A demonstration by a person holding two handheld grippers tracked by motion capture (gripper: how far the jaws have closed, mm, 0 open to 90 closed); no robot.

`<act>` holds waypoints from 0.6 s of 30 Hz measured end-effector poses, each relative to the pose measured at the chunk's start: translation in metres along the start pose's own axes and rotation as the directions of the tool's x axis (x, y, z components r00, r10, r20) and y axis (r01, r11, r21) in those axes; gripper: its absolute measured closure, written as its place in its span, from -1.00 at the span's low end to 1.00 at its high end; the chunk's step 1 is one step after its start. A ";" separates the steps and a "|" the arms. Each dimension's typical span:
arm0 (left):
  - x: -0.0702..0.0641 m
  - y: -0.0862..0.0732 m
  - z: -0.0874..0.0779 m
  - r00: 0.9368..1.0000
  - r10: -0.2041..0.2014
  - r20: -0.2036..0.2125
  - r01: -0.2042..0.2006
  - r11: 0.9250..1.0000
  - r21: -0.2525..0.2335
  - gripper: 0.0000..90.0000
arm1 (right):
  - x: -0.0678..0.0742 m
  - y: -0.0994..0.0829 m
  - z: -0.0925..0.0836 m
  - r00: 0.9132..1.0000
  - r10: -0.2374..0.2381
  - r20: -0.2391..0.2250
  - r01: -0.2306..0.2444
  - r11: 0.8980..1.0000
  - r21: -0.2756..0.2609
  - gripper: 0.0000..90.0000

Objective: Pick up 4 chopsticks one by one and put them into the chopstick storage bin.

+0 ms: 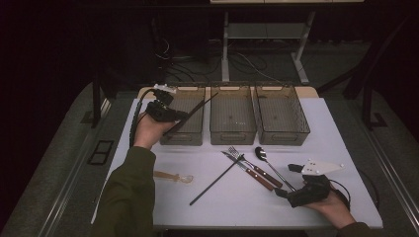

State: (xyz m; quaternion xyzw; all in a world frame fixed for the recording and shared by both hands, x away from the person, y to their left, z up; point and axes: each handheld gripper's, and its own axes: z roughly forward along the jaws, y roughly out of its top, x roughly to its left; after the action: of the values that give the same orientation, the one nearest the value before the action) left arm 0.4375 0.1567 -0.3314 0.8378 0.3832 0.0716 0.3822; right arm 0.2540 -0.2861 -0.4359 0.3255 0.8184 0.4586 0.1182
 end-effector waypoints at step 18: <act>0.038 -0.003 0.021 0.988 -0.096 -0.122 0.100 0.995 0.028 0.90 | 0.000 0.000 0.000 1.000 -0.003 -0.002 0.003 1.000 -0.004 -0.97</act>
State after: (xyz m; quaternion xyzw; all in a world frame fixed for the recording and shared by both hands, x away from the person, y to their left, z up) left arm 0.4709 0.1718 -0.3548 0.8186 0.4474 0.0965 0.3470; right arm 0.2538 -0.2862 -0.4358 0.3236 0.8181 0.4604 0.1188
